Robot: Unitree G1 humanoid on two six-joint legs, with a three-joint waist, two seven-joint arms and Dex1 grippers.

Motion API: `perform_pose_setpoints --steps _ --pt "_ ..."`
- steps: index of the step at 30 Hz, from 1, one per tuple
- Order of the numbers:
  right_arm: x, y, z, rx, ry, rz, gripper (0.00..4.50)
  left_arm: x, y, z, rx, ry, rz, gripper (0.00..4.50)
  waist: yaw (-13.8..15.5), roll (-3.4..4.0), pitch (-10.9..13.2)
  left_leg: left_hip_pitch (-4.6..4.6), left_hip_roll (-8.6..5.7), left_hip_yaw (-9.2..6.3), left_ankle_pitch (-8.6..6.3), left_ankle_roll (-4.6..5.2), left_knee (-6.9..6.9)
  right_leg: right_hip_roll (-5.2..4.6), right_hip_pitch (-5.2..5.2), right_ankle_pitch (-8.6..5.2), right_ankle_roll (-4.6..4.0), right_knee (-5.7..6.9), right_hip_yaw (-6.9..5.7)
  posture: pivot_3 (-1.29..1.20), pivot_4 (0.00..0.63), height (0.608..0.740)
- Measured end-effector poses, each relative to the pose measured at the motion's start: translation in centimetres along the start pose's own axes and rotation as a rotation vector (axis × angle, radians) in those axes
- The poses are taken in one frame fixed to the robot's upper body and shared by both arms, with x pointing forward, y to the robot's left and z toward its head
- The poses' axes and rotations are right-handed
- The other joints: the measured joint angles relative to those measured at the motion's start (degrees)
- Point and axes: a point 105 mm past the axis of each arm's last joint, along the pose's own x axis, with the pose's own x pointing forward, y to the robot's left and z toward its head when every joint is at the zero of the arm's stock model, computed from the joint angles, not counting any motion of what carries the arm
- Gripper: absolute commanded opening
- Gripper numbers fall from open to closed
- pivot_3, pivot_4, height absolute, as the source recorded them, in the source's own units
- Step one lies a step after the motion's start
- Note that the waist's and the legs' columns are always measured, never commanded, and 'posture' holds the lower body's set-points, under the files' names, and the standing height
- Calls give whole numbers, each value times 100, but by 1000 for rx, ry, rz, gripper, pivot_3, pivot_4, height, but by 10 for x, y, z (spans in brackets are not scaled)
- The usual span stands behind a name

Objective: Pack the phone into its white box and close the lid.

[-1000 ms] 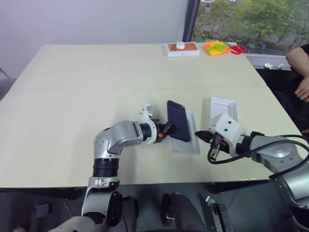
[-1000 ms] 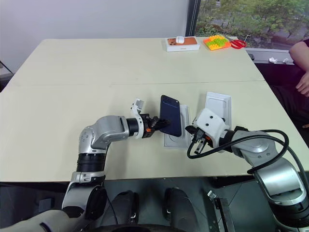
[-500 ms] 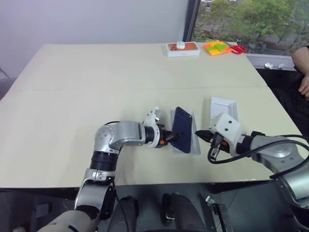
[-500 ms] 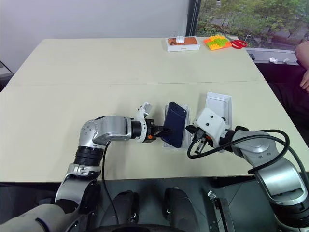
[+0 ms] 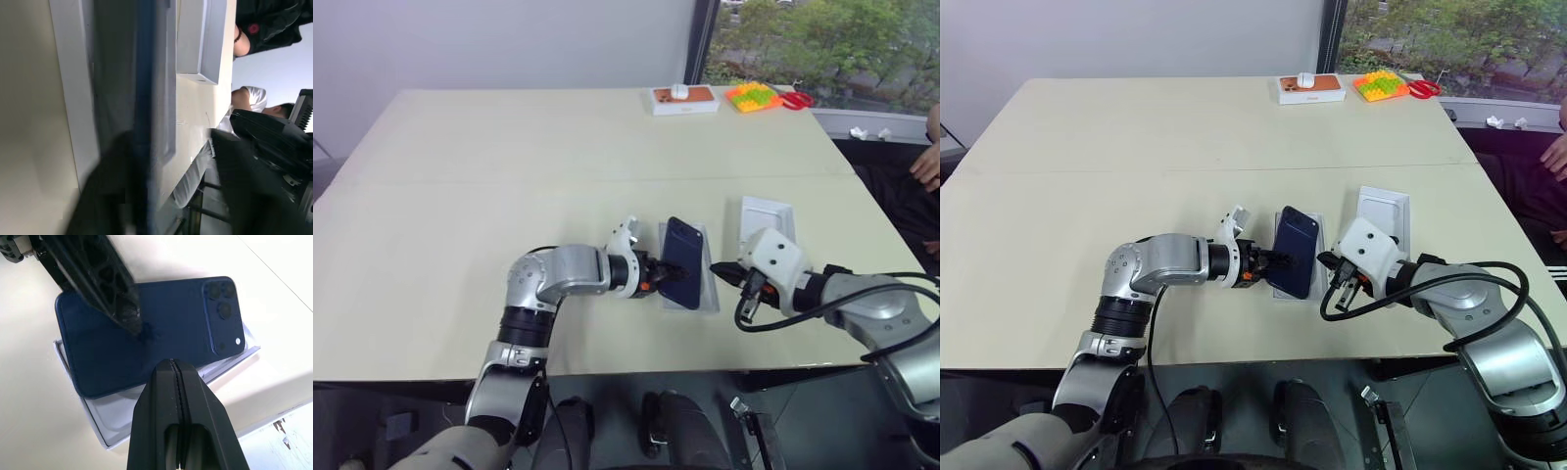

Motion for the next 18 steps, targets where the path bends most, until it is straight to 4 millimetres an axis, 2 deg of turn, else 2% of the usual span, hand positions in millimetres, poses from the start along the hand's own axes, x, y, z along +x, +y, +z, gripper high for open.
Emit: perform_pose_setpoints --steps 5,10,14,18 --pt "-1 -1 0 -8 3 -1 0 -9 2 2 39 6 -35 3605 -3 0 0 0 0 0 0 0 0 1 0 0 0 0 0 0 150 740" --pt "1 -2 -2 -5 3 0 0 -32 4 8 117 11 -81 3605 -4 0 0 1 1 -2 0 0 -1 3 -1 -1 -1 0 -3 0 150 740" --pt "4 0 -4 -4 3 14 0 -43 -8 9 167 24 -181 3605 -1 1 0 -3 0 1 0 0 -1 -2 0 -1 -1 -6 -2 0 150 740" --pt "7 1 -4 -6 2 23 0 -40 -18 5 166 41 -258 3605 1 0 0 -5 -2 2 0 1 -1 -7 0 -2 0 -8 -1 0 150 740"
